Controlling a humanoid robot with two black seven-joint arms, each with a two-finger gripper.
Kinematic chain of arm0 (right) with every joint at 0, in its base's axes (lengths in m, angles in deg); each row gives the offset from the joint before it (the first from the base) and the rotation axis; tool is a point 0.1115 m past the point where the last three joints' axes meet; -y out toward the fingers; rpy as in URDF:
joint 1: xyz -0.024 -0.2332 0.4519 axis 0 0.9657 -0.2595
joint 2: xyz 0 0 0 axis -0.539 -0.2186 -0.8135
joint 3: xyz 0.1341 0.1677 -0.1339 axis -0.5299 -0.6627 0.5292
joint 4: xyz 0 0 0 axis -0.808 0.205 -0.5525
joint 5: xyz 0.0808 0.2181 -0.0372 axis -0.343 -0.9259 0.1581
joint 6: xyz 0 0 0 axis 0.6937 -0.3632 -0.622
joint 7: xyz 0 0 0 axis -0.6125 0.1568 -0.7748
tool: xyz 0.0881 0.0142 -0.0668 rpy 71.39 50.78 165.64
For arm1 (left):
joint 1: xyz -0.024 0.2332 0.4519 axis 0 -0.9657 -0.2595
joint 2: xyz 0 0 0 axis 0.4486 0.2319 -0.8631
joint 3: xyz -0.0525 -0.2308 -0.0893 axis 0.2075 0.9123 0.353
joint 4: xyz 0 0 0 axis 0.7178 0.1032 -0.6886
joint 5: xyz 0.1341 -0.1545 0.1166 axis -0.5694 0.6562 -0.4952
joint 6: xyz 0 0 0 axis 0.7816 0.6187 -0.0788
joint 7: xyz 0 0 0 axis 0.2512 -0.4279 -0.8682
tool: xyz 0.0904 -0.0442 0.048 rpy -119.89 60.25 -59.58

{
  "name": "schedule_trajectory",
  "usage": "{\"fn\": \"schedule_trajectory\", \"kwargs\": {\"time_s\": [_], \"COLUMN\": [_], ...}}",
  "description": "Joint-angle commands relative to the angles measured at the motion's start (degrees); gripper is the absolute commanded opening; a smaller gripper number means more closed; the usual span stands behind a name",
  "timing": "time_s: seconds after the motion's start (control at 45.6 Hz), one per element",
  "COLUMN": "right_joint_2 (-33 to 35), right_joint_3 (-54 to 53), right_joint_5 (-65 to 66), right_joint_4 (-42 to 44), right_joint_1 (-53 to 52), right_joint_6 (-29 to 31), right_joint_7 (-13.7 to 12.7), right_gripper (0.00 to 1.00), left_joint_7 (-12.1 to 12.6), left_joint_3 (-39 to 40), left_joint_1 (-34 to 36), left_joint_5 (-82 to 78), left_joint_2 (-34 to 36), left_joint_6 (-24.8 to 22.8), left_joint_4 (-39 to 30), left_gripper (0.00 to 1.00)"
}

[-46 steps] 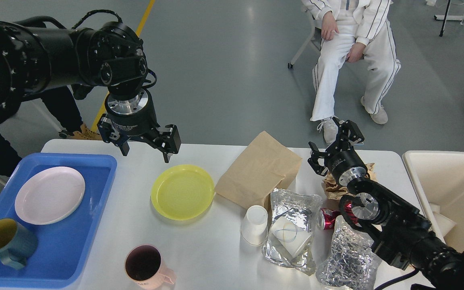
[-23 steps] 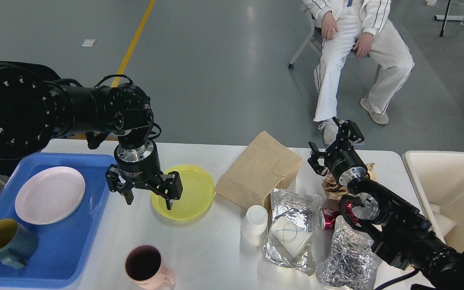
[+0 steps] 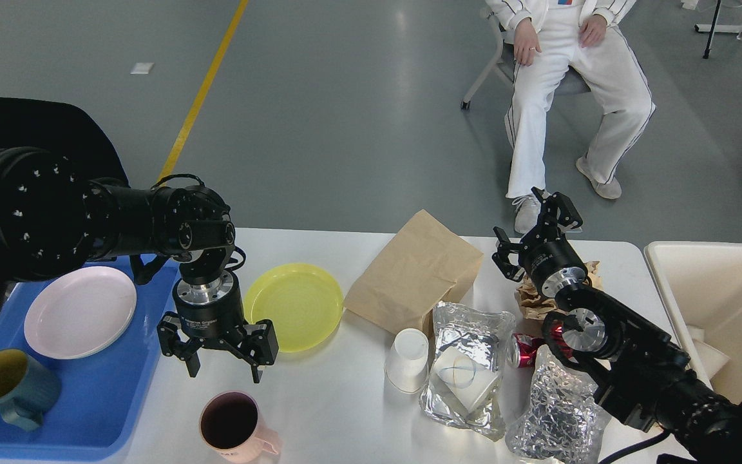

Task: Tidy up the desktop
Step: 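Lower the left gripper onto the pink mug with dark liquid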

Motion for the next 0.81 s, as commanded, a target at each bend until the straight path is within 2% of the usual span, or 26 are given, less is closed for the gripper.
{"fn": "schedule_trajectory", "kwargs": {"time_s": [0.0, 0.241, 0.57, 0.789], "right_joint_2": [0.00, 0.00, 0.00, 0.00], "right_joint_3": [0.00, 0.00, 0.00, 0.00], "right_joint_5": [-0.03, -0.03, 0.05, 0.05], "right_joint_4": [0.00, 0.00, 0.00, 0.00], "right_joint_1": [0.00, 0.00, 0.00, 0.00], "right_joint_6": [0.00, 0.00, 0.00, 0.00], "right_joint_7": [0.00, 0.00, 0.00, 0.00], "right_gripper": [1.00, 1.00, 1.00, 1.00], "left_joint_7": [0.00, 0.18, 3.34, 3.17], "left_joint_3": [-0.03, -0.12, 0.15, 0.15], "left_joint_1": [-0.56, -1.70, -4.25, -4.60], "left_joint_5": [0.00, -0.18, -0.09, -0.09], "left_joint_2": [0.35, 1.85, 3.34, 4.13], "left_joint_6": [-0.01, -0.01, -0.01, -0.01], "left_joint_4": [-0.16, -0.78, -2.01, -1.22], "left_gripper": [0.96, 0.96, 0.96, 0.91]}}
